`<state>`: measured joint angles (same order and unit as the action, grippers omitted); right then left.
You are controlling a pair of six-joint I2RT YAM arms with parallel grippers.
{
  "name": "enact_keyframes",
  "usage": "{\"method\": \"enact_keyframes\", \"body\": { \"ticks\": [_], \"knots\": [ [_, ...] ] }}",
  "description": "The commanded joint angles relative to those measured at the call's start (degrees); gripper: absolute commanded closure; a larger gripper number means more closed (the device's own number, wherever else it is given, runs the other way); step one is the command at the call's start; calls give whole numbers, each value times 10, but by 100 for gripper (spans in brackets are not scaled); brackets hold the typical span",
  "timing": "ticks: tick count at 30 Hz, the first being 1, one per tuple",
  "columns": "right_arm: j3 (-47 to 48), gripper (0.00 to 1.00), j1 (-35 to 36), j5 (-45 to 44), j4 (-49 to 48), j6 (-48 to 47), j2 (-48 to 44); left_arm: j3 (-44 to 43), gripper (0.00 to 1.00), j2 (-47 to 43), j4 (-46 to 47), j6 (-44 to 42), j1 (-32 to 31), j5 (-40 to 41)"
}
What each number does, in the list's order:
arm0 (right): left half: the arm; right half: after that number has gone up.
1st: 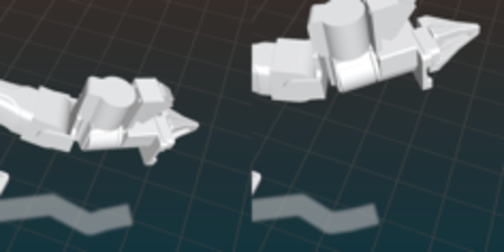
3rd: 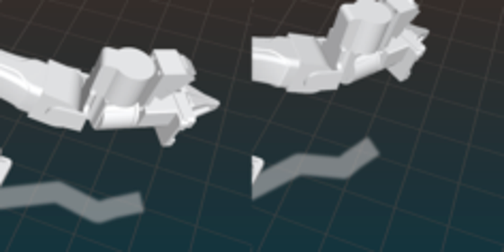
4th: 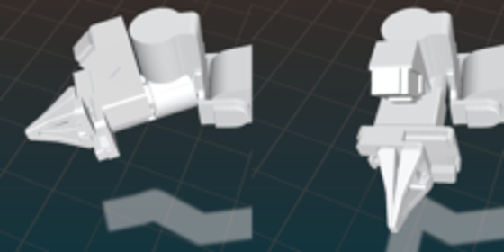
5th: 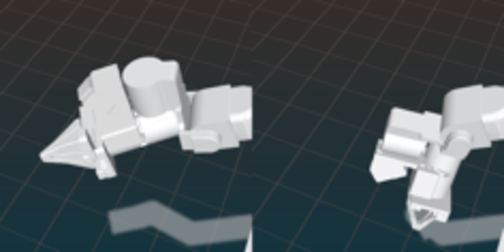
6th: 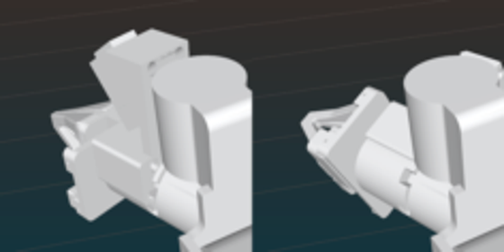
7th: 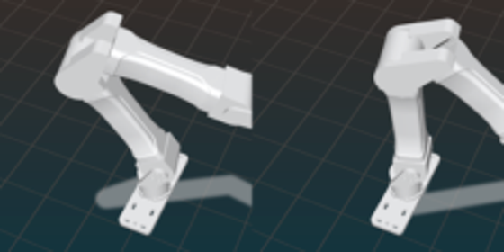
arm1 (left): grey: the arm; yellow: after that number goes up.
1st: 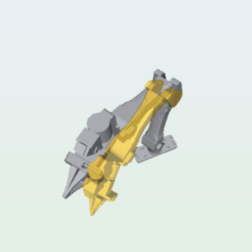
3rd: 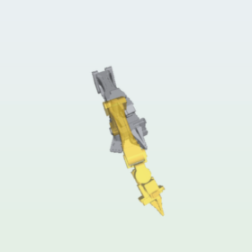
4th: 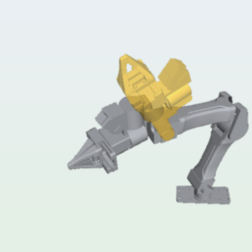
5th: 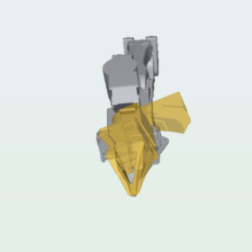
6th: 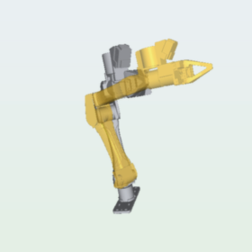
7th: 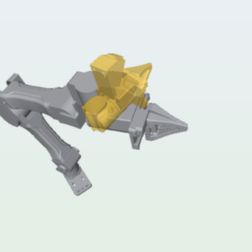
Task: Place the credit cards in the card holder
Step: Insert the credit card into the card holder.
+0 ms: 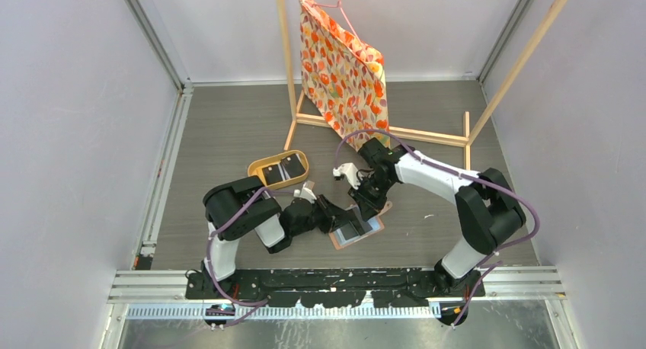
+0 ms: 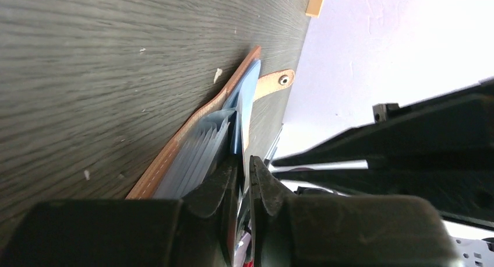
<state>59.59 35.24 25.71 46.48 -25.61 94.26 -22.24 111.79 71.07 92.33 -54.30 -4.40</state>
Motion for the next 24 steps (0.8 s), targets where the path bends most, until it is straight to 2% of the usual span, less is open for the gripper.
{"method": "enact_keyframes", "body": {
  "ticks": [1, 5, 11, 16, 24],
  "knots": [
    [15, 89, 3, 124, 30, -39, -57, 4, 85, 32, -67, -39, 1, -6],
    [-12, 86, 38, 154, 19, -76, -87, 7, 84, 32, -66, -38, 1, -6],
    [-73, 87, 114, 70, -87, -90, -108, 6, 83, 31, -65, -38, 2, -8],
    [-100, 90, 156, -32, -174, -53, -121, 5, 83, 37, -63, -36, 2, -13],
    [-102, 91, 167, -98, -194, -42, -102, 7, 82, 37, -56, -34, 2, -15]
  ]
}}
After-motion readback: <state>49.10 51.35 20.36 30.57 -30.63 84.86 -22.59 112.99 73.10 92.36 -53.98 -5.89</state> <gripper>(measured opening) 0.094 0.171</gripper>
